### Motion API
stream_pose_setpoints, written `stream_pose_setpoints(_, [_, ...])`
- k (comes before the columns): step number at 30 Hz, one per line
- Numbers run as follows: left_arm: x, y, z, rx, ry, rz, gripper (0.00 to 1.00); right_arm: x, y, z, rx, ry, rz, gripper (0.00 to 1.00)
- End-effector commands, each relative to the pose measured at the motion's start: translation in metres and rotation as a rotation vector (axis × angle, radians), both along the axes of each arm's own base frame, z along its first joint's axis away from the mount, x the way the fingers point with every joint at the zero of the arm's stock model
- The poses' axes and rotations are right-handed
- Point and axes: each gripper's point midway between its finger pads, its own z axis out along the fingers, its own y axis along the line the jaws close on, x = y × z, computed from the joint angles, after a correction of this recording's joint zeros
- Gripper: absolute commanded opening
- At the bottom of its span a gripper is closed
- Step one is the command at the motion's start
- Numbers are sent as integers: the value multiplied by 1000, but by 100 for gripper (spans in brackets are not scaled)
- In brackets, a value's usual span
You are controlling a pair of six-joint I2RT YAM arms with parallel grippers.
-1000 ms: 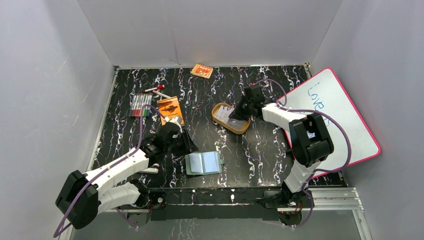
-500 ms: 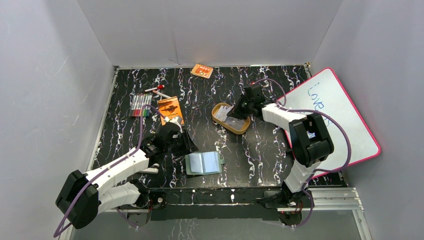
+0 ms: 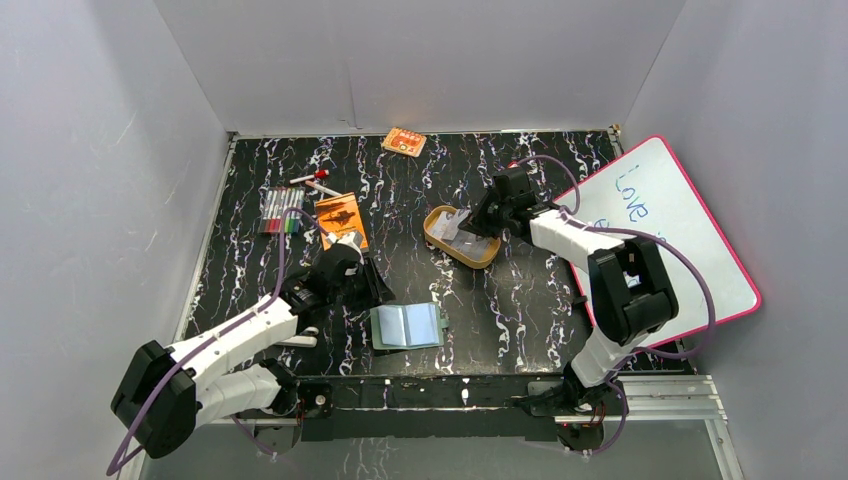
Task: Put the credit cards into the card holder
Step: Pick up the credit card from the storage box.
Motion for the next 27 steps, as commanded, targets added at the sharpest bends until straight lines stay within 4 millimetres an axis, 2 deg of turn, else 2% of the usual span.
stream_pose_setpoints(1, [10, 2, 22, 3, -64, 16, 31, 1, -6, 24, 18, -52, -25, 0])
stream_pose_setpoints(4, [10, 2, 25, 9, -70, 13, 31, 0, -6, 31, 25, -64, -24, 0])
stream_pose_setpoints(10, [22, 22, 34, 80, -115, 112, 30, -5, -6, 51, 50, -99, -15, 0])
stream_pose_setpoints(14, [32, 39, 59, 94, -197, 198, 31, -15, -5, 77, 79, -148, 26, 0])
stream_pose_setpoints(18, [41, 46, 89, 78, -294, 236, 33, -33, 0, 107, 117, -212, 118, 0])
stream_pose_setpoints(19, [43, 45, 98, 66, -318, 232, 36, -38, 1, 115, 126, -227, 145, 0])
stream_pose_setpoints(20, [45, 44, 108, 54, -343, 229, 46, -45, 3, 123, 140, -242, 179, 0])
stream_pose_setpoints(22, [48, 36, 127, 10, -395, 195, 58, -60, 7, 140, 179, -281, 253, 0])
stream_pose_setpoints(25, [48, 11, 164, -98, -511, 67, 69, -85, 11, 166, 230, -340, 364, 0])
stream_pose_setpoints(27, [44, -5, 182, -167, -556, -17, 73, -99, 7, 179, 228, -372, 395, 0])
